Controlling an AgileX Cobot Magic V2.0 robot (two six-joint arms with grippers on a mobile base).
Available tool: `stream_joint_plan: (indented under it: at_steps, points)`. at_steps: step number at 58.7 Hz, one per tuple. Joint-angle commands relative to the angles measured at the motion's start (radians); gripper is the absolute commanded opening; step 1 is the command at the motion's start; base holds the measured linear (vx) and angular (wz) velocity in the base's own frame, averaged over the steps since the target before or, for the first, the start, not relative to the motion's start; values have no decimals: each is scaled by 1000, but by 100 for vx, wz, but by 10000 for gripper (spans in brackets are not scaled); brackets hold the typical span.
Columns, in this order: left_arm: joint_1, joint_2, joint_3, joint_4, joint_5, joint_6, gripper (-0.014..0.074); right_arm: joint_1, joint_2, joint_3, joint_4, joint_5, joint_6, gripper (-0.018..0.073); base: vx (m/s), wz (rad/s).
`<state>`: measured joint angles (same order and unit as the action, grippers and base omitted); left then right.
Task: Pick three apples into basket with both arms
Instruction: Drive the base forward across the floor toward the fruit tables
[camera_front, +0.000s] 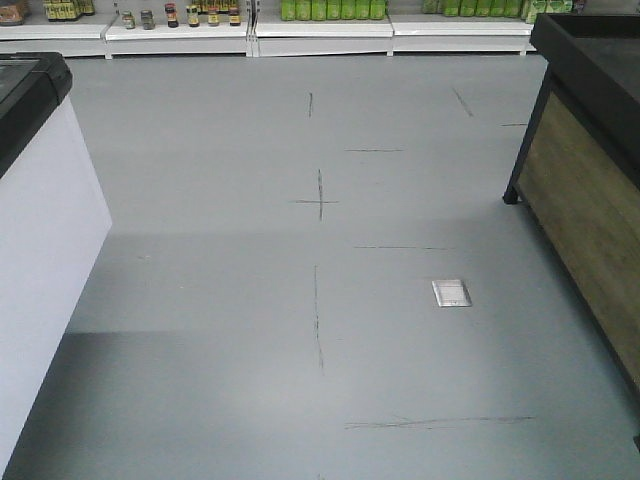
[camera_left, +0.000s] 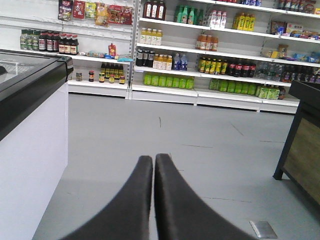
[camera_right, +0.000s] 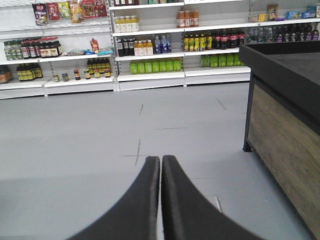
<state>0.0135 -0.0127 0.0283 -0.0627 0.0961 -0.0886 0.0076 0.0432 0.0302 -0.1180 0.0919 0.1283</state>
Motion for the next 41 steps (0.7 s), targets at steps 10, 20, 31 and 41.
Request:
stream_joint_plan:
  at_steps: [10,20,31,41]
  points:
    - [1,-13,-25,-2,-75,-7,-6,1,18,11,-4,-72,-6,-5,0,0]
    - [1,-13,-25,-2,-75,-7,-6,1,18,11,-4,-72,-6,-5,0,0]
    - [1,-13,-25,-2,-75,-7,-6,1,18,11,-4,-72,-6,-5,0,0]
    - [1,-13,-25,-2,-75,-7,-6,1,18,11,-4,-72,-6,-5,0,0]
